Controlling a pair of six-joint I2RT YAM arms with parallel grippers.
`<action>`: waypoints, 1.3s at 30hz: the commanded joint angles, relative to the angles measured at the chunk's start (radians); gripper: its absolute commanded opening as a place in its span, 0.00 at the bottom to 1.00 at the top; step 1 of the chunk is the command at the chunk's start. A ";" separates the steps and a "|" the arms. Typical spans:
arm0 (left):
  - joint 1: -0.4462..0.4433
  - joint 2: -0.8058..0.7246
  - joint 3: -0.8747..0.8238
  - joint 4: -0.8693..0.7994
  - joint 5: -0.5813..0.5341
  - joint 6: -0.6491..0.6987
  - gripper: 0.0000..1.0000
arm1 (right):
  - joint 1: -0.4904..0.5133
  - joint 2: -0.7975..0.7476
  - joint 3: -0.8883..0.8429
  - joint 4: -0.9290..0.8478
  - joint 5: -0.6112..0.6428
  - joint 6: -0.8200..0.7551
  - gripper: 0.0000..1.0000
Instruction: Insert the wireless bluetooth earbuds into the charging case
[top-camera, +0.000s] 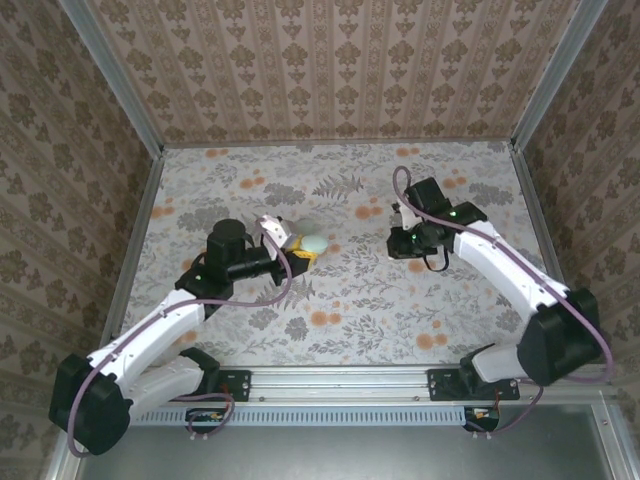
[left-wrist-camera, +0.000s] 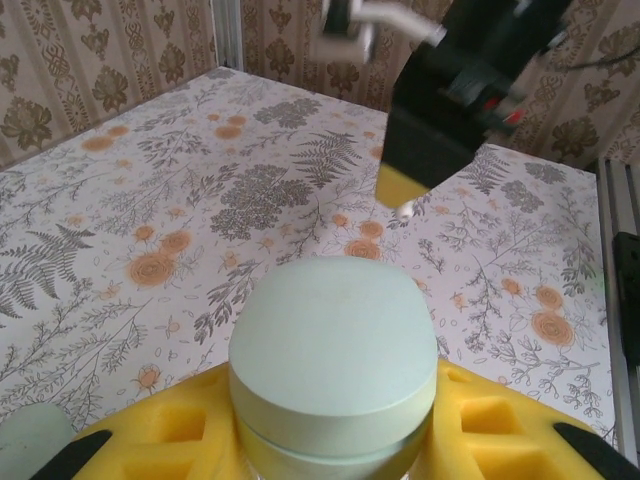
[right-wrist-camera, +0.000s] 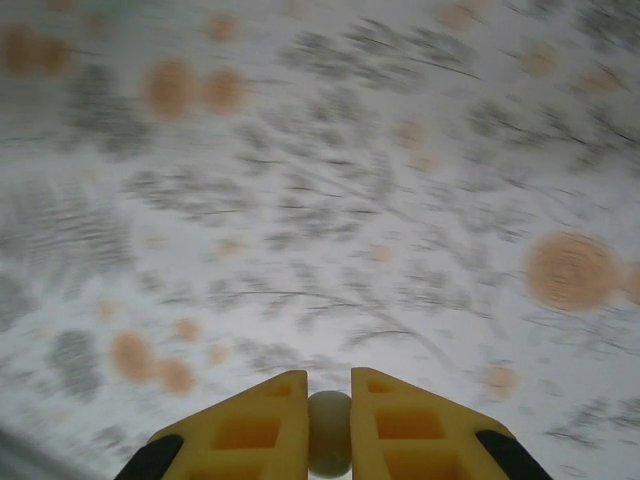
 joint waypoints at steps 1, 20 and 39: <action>0.009 0.013 0.036 0.036 0.028 -0.002 0.03 | 0.102 -0.051 0.047 0.037 -0.105 0.094 0.12; 0.005 -0.013 0.042 0.032 0.072 -0.015 0.03 | 0.319 0.135 0.288 0.129 -0.210 0.128 0.11; -0.002 -0.013 0.033 0.014 0.074 -0.006 0.03 | 0.309 0.143 0.439 0.052 -0.118 0.134 0.11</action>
